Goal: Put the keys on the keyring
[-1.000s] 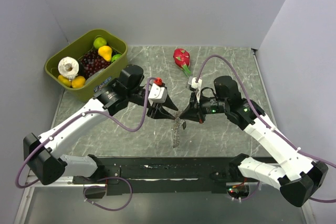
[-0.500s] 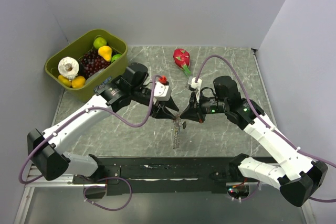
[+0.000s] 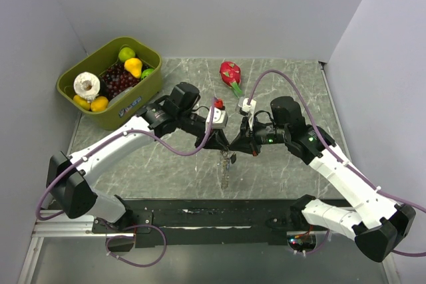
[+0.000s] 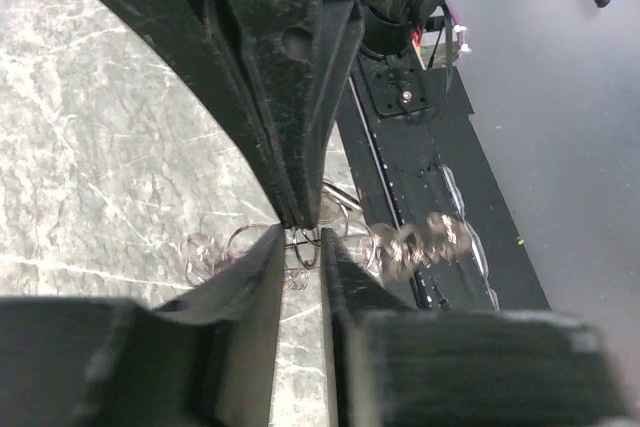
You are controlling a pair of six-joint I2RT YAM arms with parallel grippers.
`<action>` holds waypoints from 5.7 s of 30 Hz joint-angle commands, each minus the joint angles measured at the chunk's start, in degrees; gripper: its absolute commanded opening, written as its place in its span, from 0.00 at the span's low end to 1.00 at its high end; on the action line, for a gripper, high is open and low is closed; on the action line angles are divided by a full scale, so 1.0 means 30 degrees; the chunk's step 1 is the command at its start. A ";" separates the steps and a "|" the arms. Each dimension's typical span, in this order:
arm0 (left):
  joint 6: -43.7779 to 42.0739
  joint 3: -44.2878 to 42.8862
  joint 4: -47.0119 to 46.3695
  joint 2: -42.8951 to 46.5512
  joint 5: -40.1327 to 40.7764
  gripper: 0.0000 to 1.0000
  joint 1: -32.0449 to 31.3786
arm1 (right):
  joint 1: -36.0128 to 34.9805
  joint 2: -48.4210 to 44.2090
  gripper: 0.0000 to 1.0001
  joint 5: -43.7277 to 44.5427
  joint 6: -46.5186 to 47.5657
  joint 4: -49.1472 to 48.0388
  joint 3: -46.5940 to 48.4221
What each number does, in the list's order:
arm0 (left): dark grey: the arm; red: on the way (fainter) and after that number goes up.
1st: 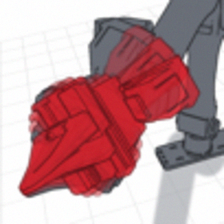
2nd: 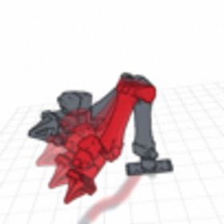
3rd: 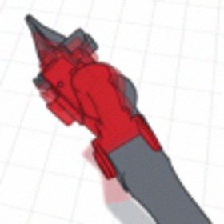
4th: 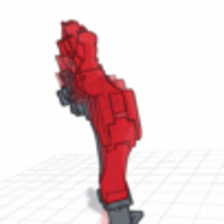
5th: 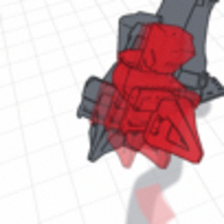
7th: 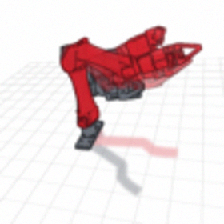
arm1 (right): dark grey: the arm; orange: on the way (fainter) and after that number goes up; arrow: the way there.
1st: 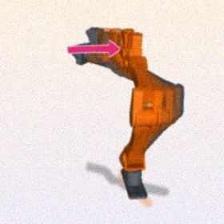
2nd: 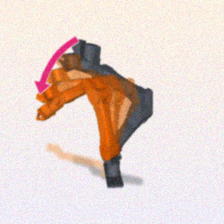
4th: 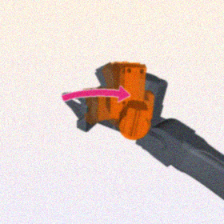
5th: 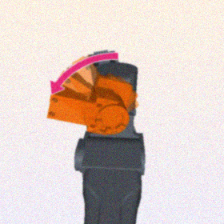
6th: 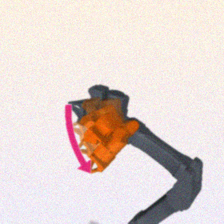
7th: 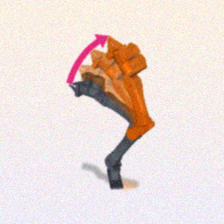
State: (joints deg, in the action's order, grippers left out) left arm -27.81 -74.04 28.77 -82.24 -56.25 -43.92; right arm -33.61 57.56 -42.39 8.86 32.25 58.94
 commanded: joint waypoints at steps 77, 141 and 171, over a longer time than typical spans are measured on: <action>1.5305 1.3576 -3.3378 0.6142 0.4951 0.01 -0.0067 | 0.1387 -0.3718 0.61 -0.1572 -0.3686 -0.4538 0.0716; 1.6889 1.2258 -3.4963 0.4648 0.2490 0.01 -0.0067 | 0.1065 -0.2311 0.33 -0.4210 -0.5561 -0.7526 -0.0544; 0.0077 0.1218 -0.1848 0.3597 0.2254 0.49 0.1135 | 0.0890 -0.0089 0.00 -0.1193 -0.0670 -0.0791 0.2032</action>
State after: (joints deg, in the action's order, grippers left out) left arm -11.42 -62.37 -6.68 -67.00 -50.04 -40.84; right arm -30.39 55.40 -48.53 3.55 27.88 60.34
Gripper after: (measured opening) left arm 0.492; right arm 0.016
